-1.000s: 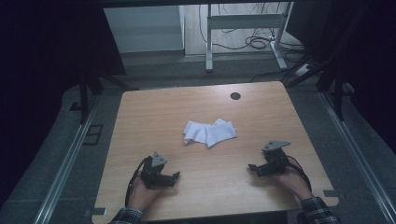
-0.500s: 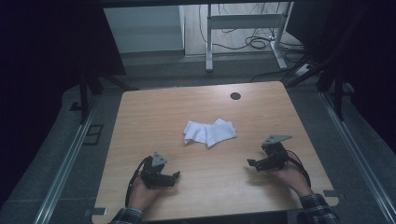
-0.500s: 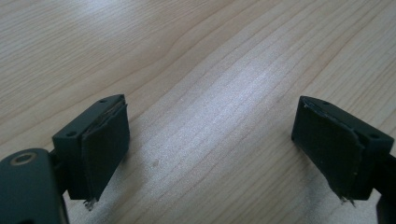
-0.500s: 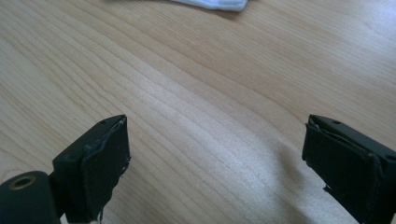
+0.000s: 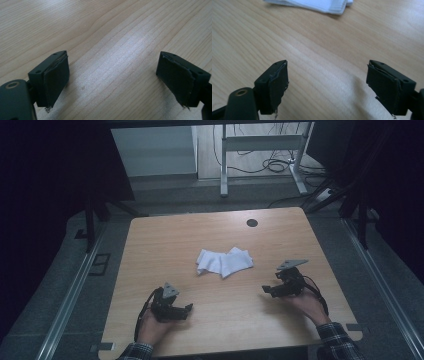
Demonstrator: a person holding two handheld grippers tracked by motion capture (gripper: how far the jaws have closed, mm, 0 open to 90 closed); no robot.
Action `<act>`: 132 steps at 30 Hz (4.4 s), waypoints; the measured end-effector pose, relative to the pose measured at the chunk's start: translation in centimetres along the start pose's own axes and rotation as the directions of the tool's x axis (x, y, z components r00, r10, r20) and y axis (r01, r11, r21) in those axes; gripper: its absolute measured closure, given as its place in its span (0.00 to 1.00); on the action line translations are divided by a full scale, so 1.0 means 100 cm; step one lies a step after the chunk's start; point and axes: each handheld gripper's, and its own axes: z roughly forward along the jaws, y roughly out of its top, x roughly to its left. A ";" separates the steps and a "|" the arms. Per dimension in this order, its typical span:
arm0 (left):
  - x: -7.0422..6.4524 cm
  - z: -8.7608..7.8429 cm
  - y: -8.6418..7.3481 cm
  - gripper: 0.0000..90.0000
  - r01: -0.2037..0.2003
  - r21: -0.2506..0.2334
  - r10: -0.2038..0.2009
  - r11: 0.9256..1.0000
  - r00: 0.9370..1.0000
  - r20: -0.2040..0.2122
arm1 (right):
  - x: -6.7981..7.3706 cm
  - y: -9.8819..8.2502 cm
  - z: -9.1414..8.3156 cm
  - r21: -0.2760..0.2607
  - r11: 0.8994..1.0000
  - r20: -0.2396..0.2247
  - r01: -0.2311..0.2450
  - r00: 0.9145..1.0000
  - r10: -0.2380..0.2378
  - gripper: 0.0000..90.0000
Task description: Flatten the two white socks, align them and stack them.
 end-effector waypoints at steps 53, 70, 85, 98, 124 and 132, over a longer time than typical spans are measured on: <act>0.000 0.000 0.000 0.13 0.001 -0.002 -0.001 1.000 1.000 -0.001 | -0.007 0.079 0.078 0.056 0.998 0.087 -0.001 0.996 -0.004 0.79; 0.000 0.000 0.000 0.13 0.001 0.000 -0.001 1.000 1.000 -0.001 | 0.009 0.111 0.025 -0.044 0.999 0.018 0.018 1.000 -0.018 0.93; 0.000 0.000 0.000 0.13 0.001 -0.001 -0.001 1.000 1.000 -0.001 | -0.017 0.128 -0.059 -0.144 0.990 0.095 -0.007 0.995 0.021 0.94; 0.000 0.000 0.000 0.13 0.001 -0.002 -0.001 1.000 1.000 -0.001 | -0.084 0.057 -0.047 -0.050 0.984 0.165 -0.170 0.970 0.177 0.93; 0.000 0.000 0.000 0.13 0.004 -0.002 -0.004 1.000 1.000 -0.004 | -0.033 0.077 0.018 0.003 0.997 0.030 -0.077 0.997 0.077 0.85; 0.000 0.000 0.000 0.13 0.004 -0.003 -0.004 1.000 1.000 -0.003 | -0.012 0.083 0.057 0.045 0.999 0.040 -0.020 0.999 0.018 0.81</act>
